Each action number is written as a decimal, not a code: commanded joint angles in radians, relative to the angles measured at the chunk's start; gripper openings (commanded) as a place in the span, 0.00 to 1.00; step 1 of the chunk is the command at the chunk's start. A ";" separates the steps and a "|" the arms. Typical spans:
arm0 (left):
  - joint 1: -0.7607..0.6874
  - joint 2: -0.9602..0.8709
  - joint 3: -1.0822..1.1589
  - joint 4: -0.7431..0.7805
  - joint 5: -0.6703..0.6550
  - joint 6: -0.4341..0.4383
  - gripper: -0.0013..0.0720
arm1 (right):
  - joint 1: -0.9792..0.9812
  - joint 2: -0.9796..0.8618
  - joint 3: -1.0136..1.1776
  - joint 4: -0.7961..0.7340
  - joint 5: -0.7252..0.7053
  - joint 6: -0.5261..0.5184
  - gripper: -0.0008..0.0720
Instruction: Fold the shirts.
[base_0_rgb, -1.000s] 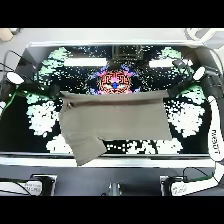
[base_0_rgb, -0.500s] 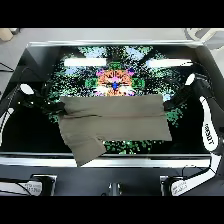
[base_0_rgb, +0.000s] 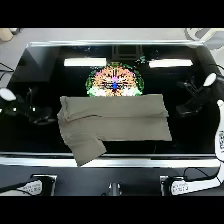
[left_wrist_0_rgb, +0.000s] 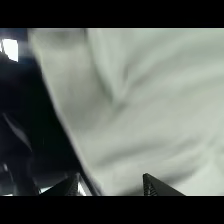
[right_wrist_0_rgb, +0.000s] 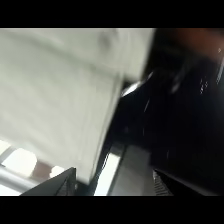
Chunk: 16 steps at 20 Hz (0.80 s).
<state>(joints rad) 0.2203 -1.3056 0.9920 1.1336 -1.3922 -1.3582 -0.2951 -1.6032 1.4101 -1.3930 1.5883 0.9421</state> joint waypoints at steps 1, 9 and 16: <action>0.020 0.190 -0.314 -0.034 0.057 0.039 0.68 | -0.041 0.096 -0.169 -0.008 -0.037 -0.024 0.68; -0.077 0.266 -0.528 -0.193 0.208 0.041 0.68 | -0.041 0.105 -0.253 0.017 -0.046 -0.031 0.68; -0.184 0.261 -0.528 -0.192 0.296 -0.031 0.64 | -0.041 0.105 -0.253 0.022 -0.045 -0.031 0.68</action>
<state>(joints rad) 0.0742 -1.0435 0.4683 0.9455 -1.1419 -1.3575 -0.3359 -1.4986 1.1591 -1.3724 1.5436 0.9115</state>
